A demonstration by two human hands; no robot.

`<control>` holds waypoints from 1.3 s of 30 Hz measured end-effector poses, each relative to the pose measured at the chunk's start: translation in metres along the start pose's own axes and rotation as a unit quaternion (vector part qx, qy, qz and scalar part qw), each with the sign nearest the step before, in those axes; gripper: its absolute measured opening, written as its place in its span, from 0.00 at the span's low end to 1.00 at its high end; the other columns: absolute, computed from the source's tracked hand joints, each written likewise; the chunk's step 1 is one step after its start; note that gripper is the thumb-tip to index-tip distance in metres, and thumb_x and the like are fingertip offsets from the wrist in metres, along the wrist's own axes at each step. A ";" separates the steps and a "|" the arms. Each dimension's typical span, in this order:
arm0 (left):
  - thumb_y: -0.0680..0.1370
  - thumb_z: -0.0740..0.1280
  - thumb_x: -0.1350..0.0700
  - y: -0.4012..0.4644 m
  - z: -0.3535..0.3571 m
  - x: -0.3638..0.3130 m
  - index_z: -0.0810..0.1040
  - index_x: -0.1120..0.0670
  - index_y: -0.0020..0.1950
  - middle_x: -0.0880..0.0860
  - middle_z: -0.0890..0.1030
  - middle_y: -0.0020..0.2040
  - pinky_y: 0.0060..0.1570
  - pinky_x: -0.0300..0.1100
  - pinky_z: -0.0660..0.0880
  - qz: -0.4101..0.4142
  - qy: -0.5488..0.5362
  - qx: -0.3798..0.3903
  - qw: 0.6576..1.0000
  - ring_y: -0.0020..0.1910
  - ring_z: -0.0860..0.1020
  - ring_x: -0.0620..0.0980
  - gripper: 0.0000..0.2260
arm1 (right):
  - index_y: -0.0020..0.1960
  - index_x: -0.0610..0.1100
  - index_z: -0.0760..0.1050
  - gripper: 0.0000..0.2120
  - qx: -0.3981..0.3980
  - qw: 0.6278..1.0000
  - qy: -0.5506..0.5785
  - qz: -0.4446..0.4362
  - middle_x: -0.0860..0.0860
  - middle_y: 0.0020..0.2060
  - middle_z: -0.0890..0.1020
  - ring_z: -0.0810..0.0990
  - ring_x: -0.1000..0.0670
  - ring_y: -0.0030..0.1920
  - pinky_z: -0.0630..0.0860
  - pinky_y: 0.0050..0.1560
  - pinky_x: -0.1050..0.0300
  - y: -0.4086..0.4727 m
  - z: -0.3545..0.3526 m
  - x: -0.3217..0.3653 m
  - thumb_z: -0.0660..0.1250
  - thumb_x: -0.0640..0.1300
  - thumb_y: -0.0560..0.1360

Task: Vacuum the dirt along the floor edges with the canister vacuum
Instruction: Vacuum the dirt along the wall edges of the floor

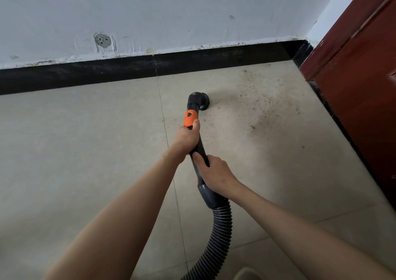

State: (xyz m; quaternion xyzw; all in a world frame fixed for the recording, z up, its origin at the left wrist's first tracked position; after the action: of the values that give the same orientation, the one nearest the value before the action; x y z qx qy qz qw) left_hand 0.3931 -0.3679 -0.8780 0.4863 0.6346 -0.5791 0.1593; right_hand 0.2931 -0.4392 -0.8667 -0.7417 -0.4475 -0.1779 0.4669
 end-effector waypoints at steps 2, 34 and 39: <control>0.80 0.55 0.44 0.003 0.008 -0.002 0.70 0.59 0.48 0.53 0.71 0.38 0.37 0.42 0.71 0.003 0.011 0.003 1.000 0.35 0.72 0.49 0.17 | 0.40 0.47 0.69 0.22 -0.010 1.000 -0.001 0.005 0.46 0.39 0.81 0.78 0.50 0.36 0.72 0.36 0.57 0.000 -0.005 -0.006 0.52 0.62 0.80; 0.80 0.55 0.42 0.058 0.078 -0.043 0.70 0.59 0.50 0.58 0.76 0.47 0.49 0.49 0.76 0.025 0.057 0.049 0.997 0.44 0.77 0.56 0.19 | 0.40 0.47 0.67 0.21 -0.072 0.997 0.022 0.023 0.49 0.37 0.77 0.77 0.50 0.37 0.74 0.41 0.55 0.052 -0.058 -0.043 0.53 0.62 0.80; 0.80 0.53 0.41 0.074 0.055 -0.043 0.69 0.61 0.61 0.58 0.78 0.51 0.45 0.45 0.75 0.015 0.068 0.008 0.998 0.47 0.78 0.55 0.24 | 0.40 0.46 0.68 0.21 -0.037 0.999 0.030 -0.009 0.45 0.39 0.81 0.80 0.45 0.40 0.77 0.43 0.51 0.072 -0.052 -0.027 0.54 0.62 0.80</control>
State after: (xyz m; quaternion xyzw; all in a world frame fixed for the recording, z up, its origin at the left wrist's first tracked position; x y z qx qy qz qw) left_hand 0.4534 -0.4464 -0.9035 0.5357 0.6315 -0.5474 0.1205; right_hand 0.3466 -0.5092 -0.8977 -0.7491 -0.4330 -0.2205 0.4503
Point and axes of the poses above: each hand's wrist, its own y-axis towards the middle knuckle, its own z-axis out of the palm, x = y × z, the point moved 9 cm from there along y, towards the middle knuckle
